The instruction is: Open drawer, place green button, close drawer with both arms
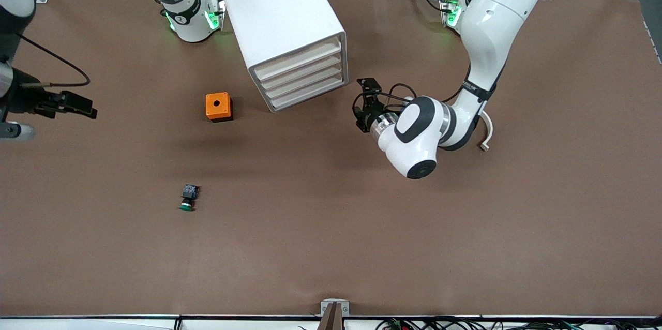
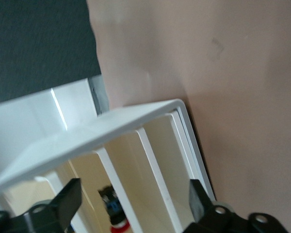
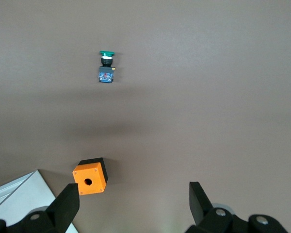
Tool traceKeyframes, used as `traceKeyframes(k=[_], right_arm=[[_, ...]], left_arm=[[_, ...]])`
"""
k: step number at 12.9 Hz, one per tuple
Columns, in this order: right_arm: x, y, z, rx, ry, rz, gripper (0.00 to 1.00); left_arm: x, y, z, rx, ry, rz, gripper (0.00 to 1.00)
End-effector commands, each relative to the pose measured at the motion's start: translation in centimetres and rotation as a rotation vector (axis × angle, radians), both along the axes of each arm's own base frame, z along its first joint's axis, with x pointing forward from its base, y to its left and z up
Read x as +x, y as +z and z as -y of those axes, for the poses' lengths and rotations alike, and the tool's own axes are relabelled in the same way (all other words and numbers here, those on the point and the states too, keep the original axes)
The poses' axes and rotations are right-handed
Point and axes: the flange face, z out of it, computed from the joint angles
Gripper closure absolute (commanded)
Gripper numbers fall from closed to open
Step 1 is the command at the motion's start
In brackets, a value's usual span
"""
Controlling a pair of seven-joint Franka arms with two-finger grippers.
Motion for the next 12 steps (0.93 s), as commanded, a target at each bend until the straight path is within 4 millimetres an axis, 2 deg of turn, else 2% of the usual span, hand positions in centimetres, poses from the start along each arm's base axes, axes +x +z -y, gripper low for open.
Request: traceKeyframes(k=[1, 2, 4, 5, 6, 8, 9, 12], right_arm=[[1.9, -1.3, 0.5, -0.007, 0.004, 0.009, 0.00], [2.4, -1.5, 0.1, -0.012, -0.002, 0.042, 0.00], [4.3, -6.3, -0.4, 0.001, -0.060, 0.013, 0.00], [4.5, -8.6, -0.5, -0.001, -0.096, 0.033, 0.00], [4.6, -10.2, -1.5, -0.003, -0.120, 0.056, 0.00], [4.7, -13.1, -4.6, -0.015, -0.210, 0.078, 0.00], [5.0, -14.6, -5.4, -0.017, -0.226, 0.081, 0.00], [6.4, -20.0, -7.6, -0.011, -0.210, 0.114, 0.00]], left_arm=[[-0.3, -3.3, 1.7, 0.087, 0.111, -0.093, 0.29], [-0.8, -3.5, 2.8, 0.102, 0.128, -0.090, 0.36], [-2.2, -5.4, 4.8, 0.129, 0.172, -0.140, 0.52], [-2.5, -6.2, 5.4, 0.135, 0.204, -0.167, 0.53], [-3.5, -6.6, 6.5, 0.140, 0.204, -0.183, 0.53], [-5.0, -7.6, 7.6, 0.171, 0.194, -0.202, 0.53], [-5.2, -7.9, 7.8, 0.173, 0.195, -0.211, 0.53], [-7.0, -8.0, 9.5, 0.187, 0.179, -0.232, 0.53]])
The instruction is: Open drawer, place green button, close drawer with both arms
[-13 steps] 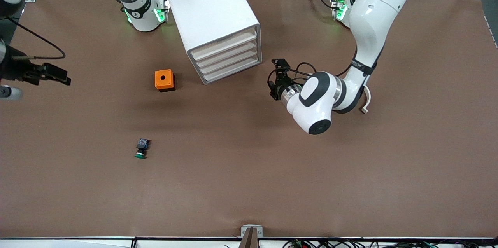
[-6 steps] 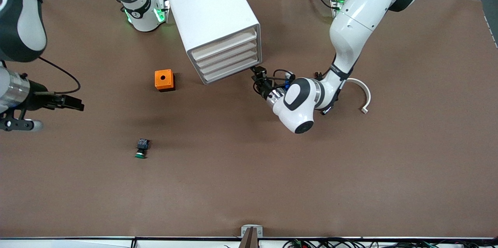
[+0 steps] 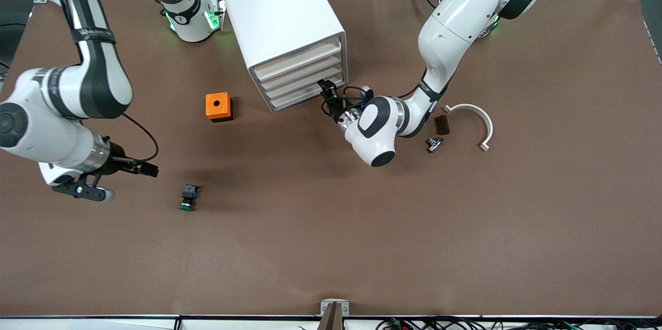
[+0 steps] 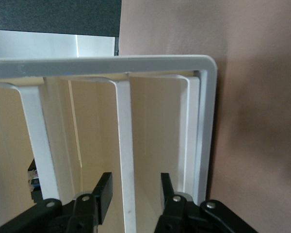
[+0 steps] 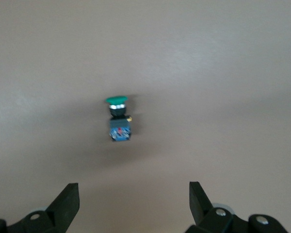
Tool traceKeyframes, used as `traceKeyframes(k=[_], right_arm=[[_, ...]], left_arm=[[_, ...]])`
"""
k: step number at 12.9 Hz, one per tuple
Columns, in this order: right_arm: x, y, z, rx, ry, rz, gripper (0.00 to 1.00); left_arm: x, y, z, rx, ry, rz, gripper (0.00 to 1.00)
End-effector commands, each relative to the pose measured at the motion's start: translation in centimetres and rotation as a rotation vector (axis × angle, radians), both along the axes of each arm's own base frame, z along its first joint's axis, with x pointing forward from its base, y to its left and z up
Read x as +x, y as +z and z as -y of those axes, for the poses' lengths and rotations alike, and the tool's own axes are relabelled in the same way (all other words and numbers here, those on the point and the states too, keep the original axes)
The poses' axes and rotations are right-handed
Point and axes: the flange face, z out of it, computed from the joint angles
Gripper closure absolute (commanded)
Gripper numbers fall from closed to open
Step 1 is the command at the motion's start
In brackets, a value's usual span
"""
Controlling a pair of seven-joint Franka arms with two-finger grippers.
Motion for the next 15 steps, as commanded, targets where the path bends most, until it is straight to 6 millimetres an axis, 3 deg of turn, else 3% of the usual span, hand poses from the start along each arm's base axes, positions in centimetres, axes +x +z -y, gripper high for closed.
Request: traceKeyframes(k=[1, 3, 6, 7, 9, 11, 13, 15], right_arm=[[0.6, -4.8, -1.2, 0.005, -0.011, 0.036, 0.00], [-0.2, -8.6, -2.5, 0.006, 0.007, 0.069, 0.00], [-0.8, -13.7, -2.8, 0.008, 0.008, 0.101, 0.00], [-0.8, -14.7, -2.9, 0.009, -0.008, 0.110, 0.00], [-0.8, -15.8, -3.3, 0.009, -0.009, 0.114, 0.00], [-0.7, -17.3, -3.3, 0.011, -0.010, 0.128, 0.00], [-0.6, -18.1, -3.3, 0.010, -0.010, 0.125, 0.00], [-0.5, -18.5, -3.2, 0.013, -0.017, 0.131, 0.00]], left_arm=[[-1.0, -0.1, 1.6, 0.010, 0.001, -0.020, 0.53], [-2.4, -0.4, 2.7, 0.010, -0.020, -0.029, 0.54], [-3.1, -0.9, 3.1, 0.016, -0.043, -0.019, 0.82], [-3.4, -0.9, 3.4, 0.019, -0.055, -0.010, 0.99], [-1.7, -0.5, 2.7, 0.016, -0.033, 0.012, 1.00], [1.8, 0.5, 0.9, 0.023, -0.021, 0.087, 1.00], [6.5, 1.2, -2.7, -0.014, 0.045, 0.136, 1.00], [9.7, 1.5, -5.7, -0.096, 0.077, 0.205, 1.00]])
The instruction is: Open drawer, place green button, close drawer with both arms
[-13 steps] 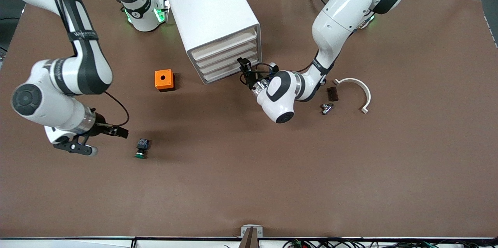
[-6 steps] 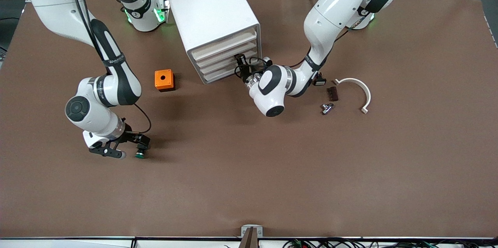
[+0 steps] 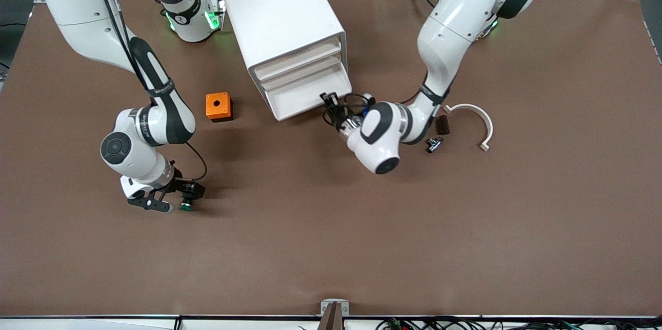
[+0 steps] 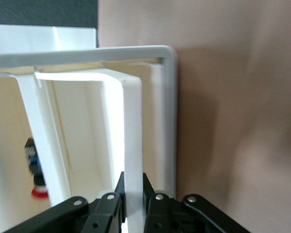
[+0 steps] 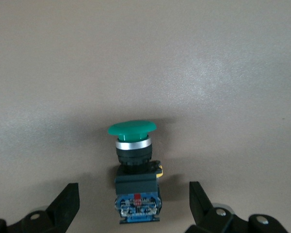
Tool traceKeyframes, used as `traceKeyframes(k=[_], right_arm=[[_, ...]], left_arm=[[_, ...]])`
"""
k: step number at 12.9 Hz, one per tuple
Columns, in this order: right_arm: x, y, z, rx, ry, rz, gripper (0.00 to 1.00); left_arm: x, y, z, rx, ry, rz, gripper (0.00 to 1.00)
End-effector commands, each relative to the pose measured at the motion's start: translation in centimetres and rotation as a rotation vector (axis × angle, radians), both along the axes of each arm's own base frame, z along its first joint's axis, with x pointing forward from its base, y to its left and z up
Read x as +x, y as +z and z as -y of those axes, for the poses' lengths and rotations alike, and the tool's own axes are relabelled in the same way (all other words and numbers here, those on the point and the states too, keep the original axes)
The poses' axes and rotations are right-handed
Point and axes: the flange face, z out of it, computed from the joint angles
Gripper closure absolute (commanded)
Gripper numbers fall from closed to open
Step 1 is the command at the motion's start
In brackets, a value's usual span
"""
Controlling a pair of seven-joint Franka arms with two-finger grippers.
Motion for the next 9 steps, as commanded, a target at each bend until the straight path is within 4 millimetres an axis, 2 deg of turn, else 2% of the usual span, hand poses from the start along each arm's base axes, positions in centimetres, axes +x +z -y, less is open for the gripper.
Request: traceKeyframes(k=[1, 2, 3, 4, 5, 7, 8, 9], right_arm=[[0.3, -0.7, -0.2, 0.006, -0.026, 0.005, 0.00], [0.3, -0.9, -0.2, 0.006, -0.031, 0.003, 0.05], [0.3, -1.0, -0.3, 0.005, -0.029, 0.000, 0.48], [0.2, -1.0, -0.4, 0.006, -0.030, -0.002, 0.79], [0.2, -1.0, -0.4, 0.006, -0.034, -0.003, 0.97], [0.2, -1.0, -0.4, 0.006, -0.043, -0.008, 1.00], [0.2, -0.8, -0.4, 0.006, -0.043, -0.007, 1.00], [0.5, -0.4, -0.5, 0.007, -0.040, -0.001, 1.00]], left_arm=[[4.9, 0.2, -3.9, -0.084, 0.048, 0.114, 1.00], [5.8, 0.2, -5.1, -0.106, 0.058, 0.136, 0.99], [6.0, 0.2, -5.4, -0.117, 0.056, 0.145, 0.86], [6.1, 0.4, -5.5, -0.117, 0.058, 0.147, 0.62], [6.2, 0.7, -5.5, -0.117, 0.060, 0.149, 0.53], [6.3, 1.2, -5.5, -0.119, 0.060, 0.149, 0.31], [6.8, 1.4, -6.2, -0.116, 0.071, 0.153, 0.13], [7.5, 1.5, -7.0, -0.117, 0.085, 0.156, 0.00]])
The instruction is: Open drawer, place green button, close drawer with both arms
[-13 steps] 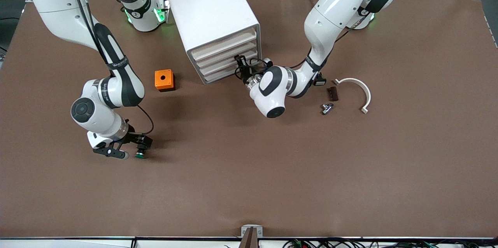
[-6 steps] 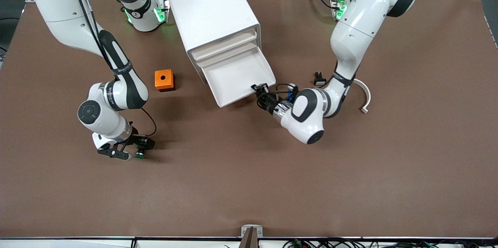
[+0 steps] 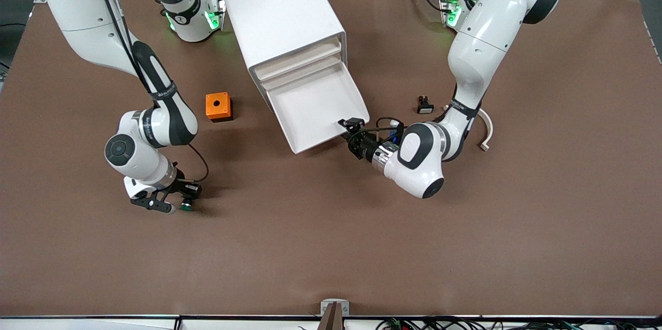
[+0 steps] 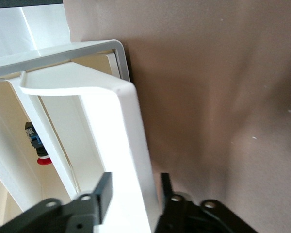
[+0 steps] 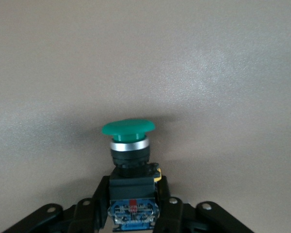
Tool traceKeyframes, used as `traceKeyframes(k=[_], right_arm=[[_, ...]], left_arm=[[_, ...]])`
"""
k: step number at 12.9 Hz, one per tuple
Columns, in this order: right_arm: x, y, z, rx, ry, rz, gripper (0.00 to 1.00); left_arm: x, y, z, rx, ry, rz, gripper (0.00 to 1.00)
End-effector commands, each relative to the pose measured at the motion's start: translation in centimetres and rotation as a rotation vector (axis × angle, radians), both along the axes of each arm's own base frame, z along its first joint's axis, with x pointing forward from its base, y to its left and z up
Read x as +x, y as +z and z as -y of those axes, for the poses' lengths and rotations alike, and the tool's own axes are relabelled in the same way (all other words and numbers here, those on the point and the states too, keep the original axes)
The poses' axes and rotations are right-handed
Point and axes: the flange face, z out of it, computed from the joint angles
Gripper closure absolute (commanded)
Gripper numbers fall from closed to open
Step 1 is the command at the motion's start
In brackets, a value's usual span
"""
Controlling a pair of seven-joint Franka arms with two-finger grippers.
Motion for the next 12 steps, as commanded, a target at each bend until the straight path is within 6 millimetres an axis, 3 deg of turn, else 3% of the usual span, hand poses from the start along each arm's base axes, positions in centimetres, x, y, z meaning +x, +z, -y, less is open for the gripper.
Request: traceKeyframes(k=[1, 3, 4, 6, 9, 10, 12], right_arm=[[0.8, 1.2, -0.4, 0.005, -0.015, 0.004, 1.00], [1.5, 4.2, -0.7, 0.007, -0.064, -0.038, 1.00], [1.5, 6.1, -1.5, 0.009, -0.096, -0.054, 1.00], [0.5, 11.0, -5.0, 0.008, -0.173, -0.092, 1.00], [-3.2, 16.2, -14.1, -0.004, -0.323, -0.136, 1.00], [-4.4, 17.3, -17.1, -0.005, -0.373, -0.135, 1.00], [-7.3, 18.1, -23.7, -0.009, -0.456, -0.138, 1.00]], left_arm=[[2.2, 1.3, -2.4, -0.007, 0.025, 0.037, 0.00], [5.1, 3.0, -5.9, -0.018, 0.068, 0.085, 0.00], [6.0, 3.7, -6.8, 0.010, 0.047, 0.127, 0.00], [8.0, 5.8, -9.9, 0.113, 0.007, 0.235, 0.00], [11.2, 8.7, -16.0, 0.175, -0.029, 0.402, 0.00], [12.2, 10.7, -18.4, 0.184, -0.077, 0.494, 0.00], [12.8, 14.7, -20.9, 0.175, -0.283, 0.680, 0.00]])
